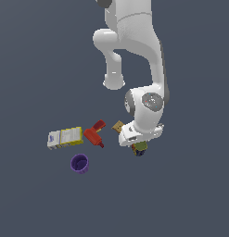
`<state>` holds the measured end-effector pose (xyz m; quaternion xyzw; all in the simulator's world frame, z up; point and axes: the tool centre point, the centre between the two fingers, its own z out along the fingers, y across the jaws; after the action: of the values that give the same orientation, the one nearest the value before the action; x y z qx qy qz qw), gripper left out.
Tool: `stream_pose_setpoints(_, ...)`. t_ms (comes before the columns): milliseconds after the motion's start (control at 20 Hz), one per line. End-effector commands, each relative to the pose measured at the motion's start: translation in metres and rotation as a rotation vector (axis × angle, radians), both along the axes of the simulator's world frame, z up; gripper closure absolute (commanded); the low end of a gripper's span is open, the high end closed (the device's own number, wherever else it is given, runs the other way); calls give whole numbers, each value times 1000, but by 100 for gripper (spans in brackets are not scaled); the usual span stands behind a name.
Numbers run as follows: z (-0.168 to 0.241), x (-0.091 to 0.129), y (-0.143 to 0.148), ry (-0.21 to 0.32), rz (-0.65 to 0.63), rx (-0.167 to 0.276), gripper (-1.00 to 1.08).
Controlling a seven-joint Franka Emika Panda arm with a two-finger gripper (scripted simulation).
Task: Pick up a designated object from a clutter of objects.
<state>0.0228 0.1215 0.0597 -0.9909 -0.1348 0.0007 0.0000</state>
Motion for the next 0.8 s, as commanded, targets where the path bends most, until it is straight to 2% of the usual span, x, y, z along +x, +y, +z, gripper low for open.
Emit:
stream_pose_setpoints(0, -1, 1, 0, -1, 0, 0, 108)
stream_pose_setpoints(750, 7, 1, 0, -1, 0, 0, 108)
